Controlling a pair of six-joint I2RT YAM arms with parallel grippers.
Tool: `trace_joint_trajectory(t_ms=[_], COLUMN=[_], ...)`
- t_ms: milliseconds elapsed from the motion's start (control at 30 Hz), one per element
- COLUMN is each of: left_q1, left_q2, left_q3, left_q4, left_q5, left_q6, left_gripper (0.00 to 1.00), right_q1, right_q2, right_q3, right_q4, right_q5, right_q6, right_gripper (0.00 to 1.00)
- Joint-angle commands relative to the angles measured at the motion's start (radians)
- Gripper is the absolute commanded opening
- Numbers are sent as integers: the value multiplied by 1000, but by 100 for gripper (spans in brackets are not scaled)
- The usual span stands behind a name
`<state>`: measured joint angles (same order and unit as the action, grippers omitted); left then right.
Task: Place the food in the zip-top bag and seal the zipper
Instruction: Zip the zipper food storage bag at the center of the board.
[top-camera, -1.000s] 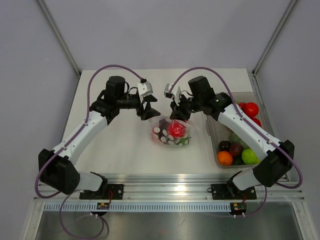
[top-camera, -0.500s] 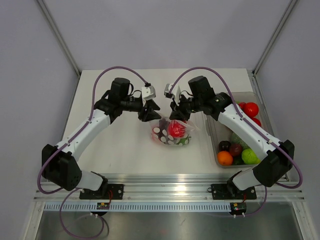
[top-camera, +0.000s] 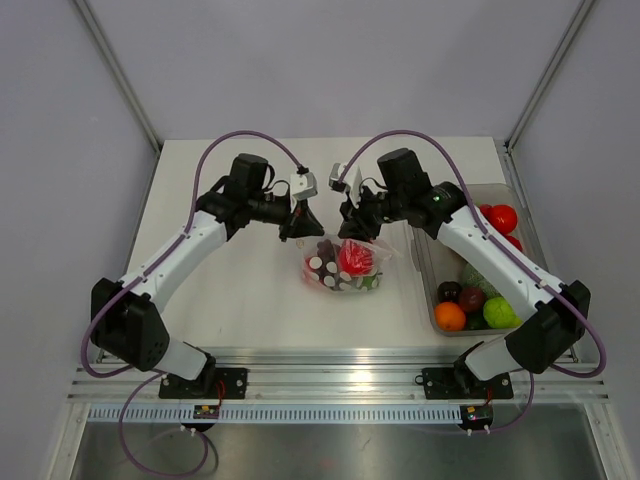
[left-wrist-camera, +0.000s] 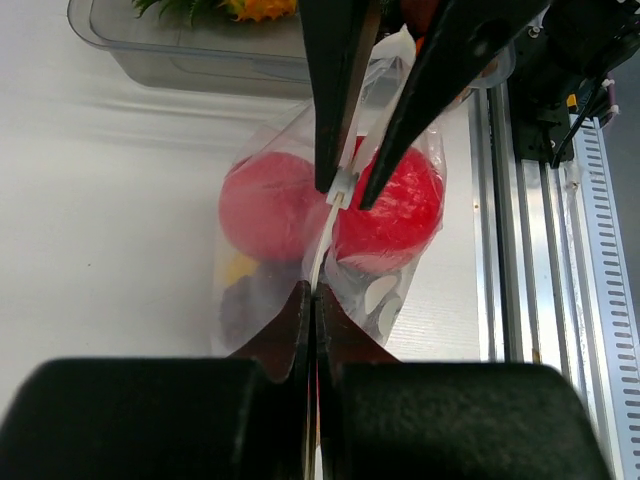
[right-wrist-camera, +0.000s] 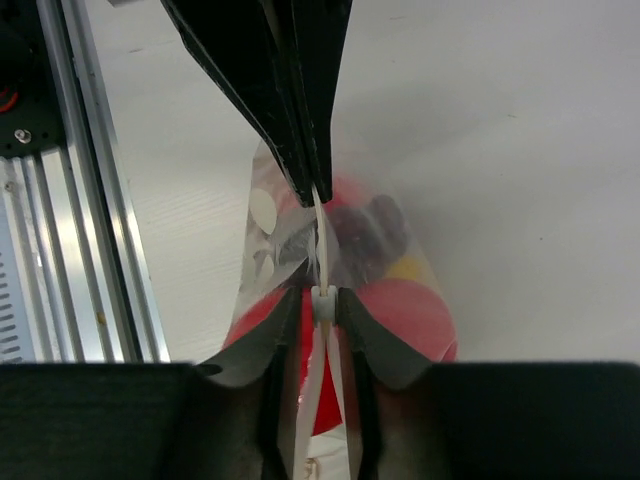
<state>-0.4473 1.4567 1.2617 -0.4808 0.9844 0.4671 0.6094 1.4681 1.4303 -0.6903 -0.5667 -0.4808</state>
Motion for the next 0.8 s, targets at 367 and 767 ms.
trace_joint_trajectory(t_ms=[367,767], left_q1=[-5,-5], left_q2=[-65,-67], left_q3=[-33,-36], left_q4=[96,105], left_q5=[0,-4], left_q6=[-38,-42], left_gripper=[0,0], right_q1=[-11,-16], right_q2=[0,70], right_q3=[197,147], right_q4=[-112,-130], right_q5=[-42,-33], right_q6=[15,-30], right_gripper=[53,56])
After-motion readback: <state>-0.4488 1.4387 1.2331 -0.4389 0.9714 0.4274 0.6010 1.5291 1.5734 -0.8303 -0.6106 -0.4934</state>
